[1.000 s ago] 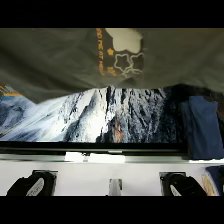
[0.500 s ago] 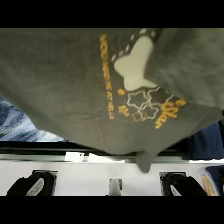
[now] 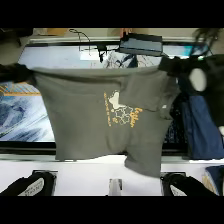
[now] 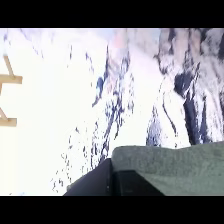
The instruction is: Fold the shirts.
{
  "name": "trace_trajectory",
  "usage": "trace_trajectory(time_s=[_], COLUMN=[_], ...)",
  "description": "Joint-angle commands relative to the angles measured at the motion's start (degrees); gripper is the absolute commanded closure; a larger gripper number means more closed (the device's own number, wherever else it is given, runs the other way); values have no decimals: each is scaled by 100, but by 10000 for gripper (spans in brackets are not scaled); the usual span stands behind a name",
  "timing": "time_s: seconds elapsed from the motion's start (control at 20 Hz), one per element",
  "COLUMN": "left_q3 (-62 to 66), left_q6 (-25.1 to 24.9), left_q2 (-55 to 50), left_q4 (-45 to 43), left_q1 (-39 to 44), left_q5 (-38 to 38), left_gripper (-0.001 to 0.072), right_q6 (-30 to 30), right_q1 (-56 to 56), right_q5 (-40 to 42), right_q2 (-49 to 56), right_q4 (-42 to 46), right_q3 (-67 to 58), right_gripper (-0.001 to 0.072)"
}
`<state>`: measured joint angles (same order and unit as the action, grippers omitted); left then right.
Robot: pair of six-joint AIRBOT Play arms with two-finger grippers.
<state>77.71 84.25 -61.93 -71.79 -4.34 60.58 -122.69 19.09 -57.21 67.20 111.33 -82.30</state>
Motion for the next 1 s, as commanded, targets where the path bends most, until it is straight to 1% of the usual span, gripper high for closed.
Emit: trace_trajectory(time_s=[0.0, 0.05, 0.1, 0.2, 0.3, 0.35, 0.4, 0.45, 0.5, 0.55, 0.6, 0.65, 0.7, 0.75, 0.8, 0.85, 0.9, 0.95], left_q3=[-487, -485, -485, -487, -490, -487, -487, -474, -382, -240, -133, -120, -201, -433, -791, -1311, -1862, -2437], left_q6=[70, 68, 70, 70, 70, 70, 70, 66, 63, 63, 7, -22, -26, -20, -7, -24, -57, -168], left_q2=[-922, -1102, -1290, -1641, -1954, -2081, -2153, -2177, -2175, -2175, -2153, -2100, -2024, -1891, -1714, -1488, -1283, -1099], left_q4=[146, 243, 365, 743, 1158, 1333, 1432, 1436, 1228, 872, 413, -17, -289, -286, -164, 22, 166, 358], left_q1=[-4, -4, 9, 26, 85, 131, 164, 177, 120, 15, -153, -358, -619, -909, -1158, -1381, -1534, -1641], left_q5=[-92, -114, -201, -352, -326, -258, -142, 151, 664, 1248, 1884, 2426, 2876, 3077, 3091, 3018, 2852, 2636], left_gripper=[669, 668, 668, 668, 667, 655, 537, 245, -4, 2, 7, 7, 7, 7, 7, 8, 9, 29], right_q6=[-1314, -1681, -1902, -1945, -1947, -1945, -1943, -1912, -1685, -1257, -664, -70, 601, 1292, 2039, 2490, 2756, 2857], right_q1=[4, 4, 4, 4, 4, 4, 4, -2, -48, -157, -398, -708, -1123, -1550, -1987, -2330, -2634, -2857], right_q5=[931, 946, 953, 953, 909, 885, 890, 885, 728, 372, 2, -367, -804, -1213, -1711, -2188, -2483, -2699], right_q2=[1071, 1222, 1355, 1580, 1797, 1871, 1908, 1884, 1825, 1751, 1652, 1547, 1447, 1390, 1375, 1377, 1375, 1375], right_q4=[-68, -144, -188, -321, -750, -970, -1128, -1071, -918, -874, -868, -992, -1294, -1727, -2245, -2634, -2876, -3012], right_q3=[267, 267, 267, 267, 267, 267, 267, 260, 219, 127, 70, 70, 70, 72, 72, 90, 151, 229], right_gripper=[689, 689, 689, 689, 691, 690, 629, 302, 103, 133, 133, 165, 199, 270, 326, 326, 326, 326])
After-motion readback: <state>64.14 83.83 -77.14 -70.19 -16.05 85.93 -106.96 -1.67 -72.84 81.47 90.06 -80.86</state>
